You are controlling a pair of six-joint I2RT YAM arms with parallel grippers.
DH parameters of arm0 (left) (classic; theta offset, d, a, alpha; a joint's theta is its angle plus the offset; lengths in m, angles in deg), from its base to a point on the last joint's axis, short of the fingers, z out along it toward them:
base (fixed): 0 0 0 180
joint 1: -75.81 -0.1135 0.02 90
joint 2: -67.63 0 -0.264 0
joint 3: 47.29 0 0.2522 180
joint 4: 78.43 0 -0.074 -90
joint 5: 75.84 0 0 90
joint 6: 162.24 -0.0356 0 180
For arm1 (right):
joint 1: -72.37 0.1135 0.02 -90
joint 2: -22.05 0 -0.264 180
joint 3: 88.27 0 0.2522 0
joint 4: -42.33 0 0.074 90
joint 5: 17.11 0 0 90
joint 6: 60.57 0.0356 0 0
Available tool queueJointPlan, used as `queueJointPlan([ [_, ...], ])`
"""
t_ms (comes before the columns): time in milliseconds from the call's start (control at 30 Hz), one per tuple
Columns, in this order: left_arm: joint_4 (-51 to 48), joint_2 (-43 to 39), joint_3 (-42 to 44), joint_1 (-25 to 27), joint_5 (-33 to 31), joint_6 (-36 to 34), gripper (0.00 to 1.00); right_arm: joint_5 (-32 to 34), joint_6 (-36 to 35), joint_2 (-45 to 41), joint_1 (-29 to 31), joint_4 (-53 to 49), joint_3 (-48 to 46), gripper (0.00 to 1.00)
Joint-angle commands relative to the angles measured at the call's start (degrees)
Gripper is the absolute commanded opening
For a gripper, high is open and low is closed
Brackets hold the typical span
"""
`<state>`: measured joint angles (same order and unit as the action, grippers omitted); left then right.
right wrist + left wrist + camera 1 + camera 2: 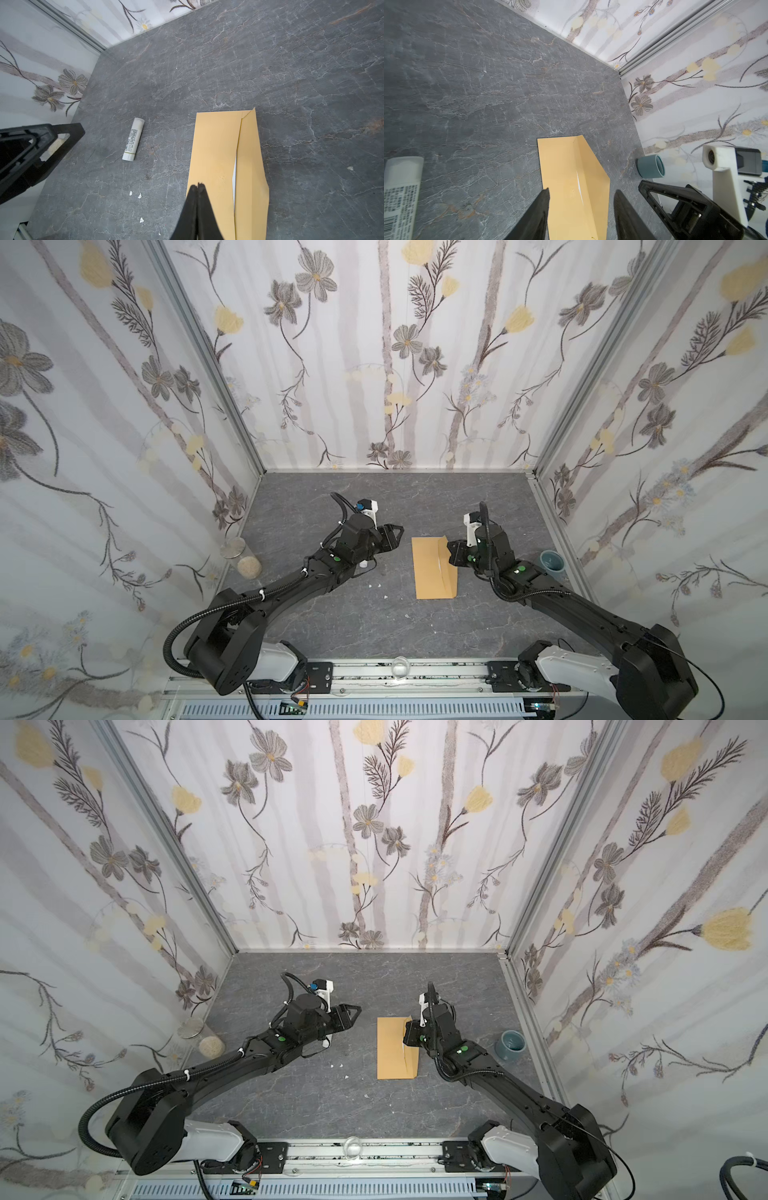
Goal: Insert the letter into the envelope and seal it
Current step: 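Open and lift the right gripper out of the envelope while the left gripper withdraws, then move the left gripper to the white glue stick and grasp it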
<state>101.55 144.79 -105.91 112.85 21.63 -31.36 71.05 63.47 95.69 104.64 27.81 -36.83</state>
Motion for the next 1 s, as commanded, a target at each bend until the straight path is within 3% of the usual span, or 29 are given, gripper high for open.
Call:
queueJointPlan([
  [0, -1.1, -2.8, 1.5, -0.1, -3.1, -1.4, 0.53, -2.8, 0.5, -2.3, 0.1, 7.8, -2.1, 0.0],
  [233, -5.4, -6.9, 3.6, -3.7, -4.0, -2.8, 0.57, -3.7, 1.9, -6.7, 0.1, 8.1, -4.2, 0.06],
  [367, -8.2, -6.6, 5.5, -8.0, -3.2, -4.9, 0.59, -3.6, 1.8, -4.7, 0.1, 9.0, -4.5, 0.18],
  [467, -10.6, -2.9, 5.4, -10.8, -1.9, -7.1, 0.62, -4.5, 1.5, -1.4, 0.1, 9.9, -3.8, 0.26],
  [700, -17.5, 9.2, -1.4, -13.0, -0.5, -13.5, 0.59, -7.6, 1.0, 6.2, -0.1, 12.3, -1.2, 0.3],
  [967, -23.2, 13.0, -6.1, -13.0, -3.7, -16.1, 0.58, -11.0, 0.9, 11.6, -0.8, 14.1, 0.8, 0.33],
])
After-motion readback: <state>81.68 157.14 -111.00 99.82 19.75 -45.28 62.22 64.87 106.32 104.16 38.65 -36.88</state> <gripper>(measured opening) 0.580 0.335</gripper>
